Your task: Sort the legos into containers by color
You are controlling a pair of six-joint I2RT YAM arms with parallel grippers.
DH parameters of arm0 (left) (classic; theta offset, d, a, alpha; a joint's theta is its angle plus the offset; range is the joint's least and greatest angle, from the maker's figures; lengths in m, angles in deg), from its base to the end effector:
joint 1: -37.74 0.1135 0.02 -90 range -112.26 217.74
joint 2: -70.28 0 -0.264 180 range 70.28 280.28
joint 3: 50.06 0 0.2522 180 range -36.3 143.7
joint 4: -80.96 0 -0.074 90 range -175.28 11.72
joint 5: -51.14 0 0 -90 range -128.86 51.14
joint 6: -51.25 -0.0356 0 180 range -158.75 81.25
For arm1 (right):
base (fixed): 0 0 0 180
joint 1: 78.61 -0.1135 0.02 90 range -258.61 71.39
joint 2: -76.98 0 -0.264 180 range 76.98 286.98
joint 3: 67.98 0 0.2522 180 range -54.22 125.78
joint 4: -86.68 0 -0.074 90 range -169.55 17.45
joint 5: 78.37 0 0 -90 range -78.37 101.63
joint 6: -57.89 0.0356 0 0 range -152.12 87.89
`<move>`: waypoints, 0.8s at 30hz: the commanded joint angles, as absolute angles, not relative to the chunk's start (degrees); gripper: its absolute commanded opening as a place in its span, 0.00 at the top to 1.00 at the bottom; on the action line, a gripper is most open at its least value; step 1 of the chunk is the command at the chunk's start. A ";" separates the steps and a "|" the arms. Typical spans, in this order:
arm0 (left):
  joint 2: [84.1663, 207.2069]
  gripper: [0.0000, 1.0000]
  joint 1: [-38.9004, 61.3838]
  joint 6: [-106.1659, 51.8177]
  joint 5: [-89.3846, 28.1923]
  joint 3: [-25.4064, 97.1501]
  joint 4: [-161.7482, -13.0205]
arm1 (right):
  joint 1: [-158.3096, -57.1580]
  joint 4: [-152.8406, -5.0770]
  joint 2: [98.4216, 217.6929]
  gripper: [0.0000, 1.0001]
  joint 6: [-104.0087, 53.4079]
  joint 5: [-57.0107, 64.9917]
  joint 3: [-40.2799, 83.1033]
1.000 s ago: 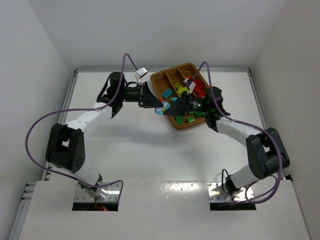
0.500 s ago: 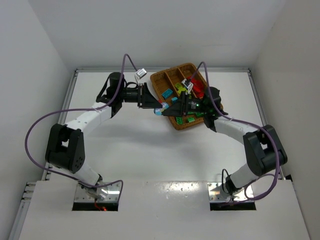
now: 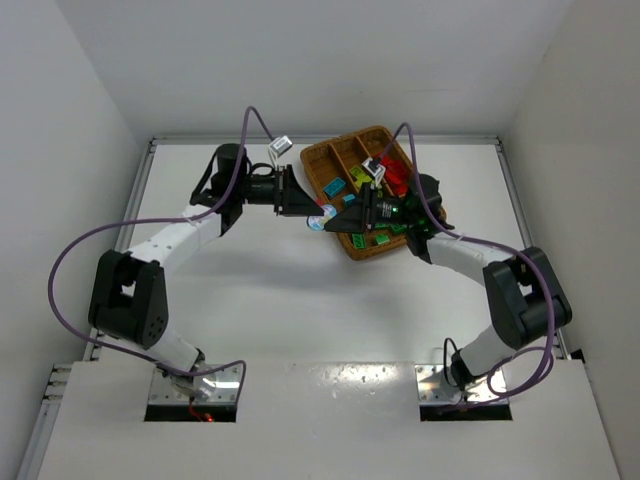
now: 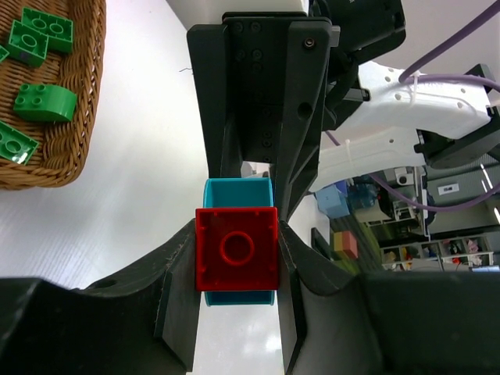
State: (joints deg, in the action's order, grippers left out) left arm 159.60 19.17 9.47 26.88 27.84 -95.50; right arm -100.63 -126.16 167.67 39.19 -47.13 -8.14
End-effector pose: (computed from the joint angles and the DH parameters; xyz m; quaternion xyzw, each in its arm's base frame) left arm 0.3212 -0.1421 0.3047 0.1491 0.7286 -0.6409 0.1901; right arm 0.2965 0.1527 0.2514 -0.0684 0.6974 0.6898 0.1823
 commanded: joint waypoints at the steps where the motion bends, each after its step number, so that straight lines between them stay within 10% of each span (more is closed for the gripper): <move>1: 159.23 1.00 16.74 6.60 27.59 28.30 -92.40 | -102.51 -138.44 166.10 0.85 40.31 -45.23 -4.30; 5: 159.75 0.99 16.74 5.98 27.07 28.30 -90.91 | -102.51 -136.51 165.49 0.88 39.09 -44.71 -4.30; 14: 160.98 0.44 18.49 -2.45 27.24 33.40 -80.45 | -101.28 -126.67 161.97 0.91 34.51 -44.62 -6.50; 24: 161.60 0.38 18.49 -2.45 28.29 33.40 -80.45 | -101.28 -124.30 160.65 0.91 32.67 -44.62 -7.03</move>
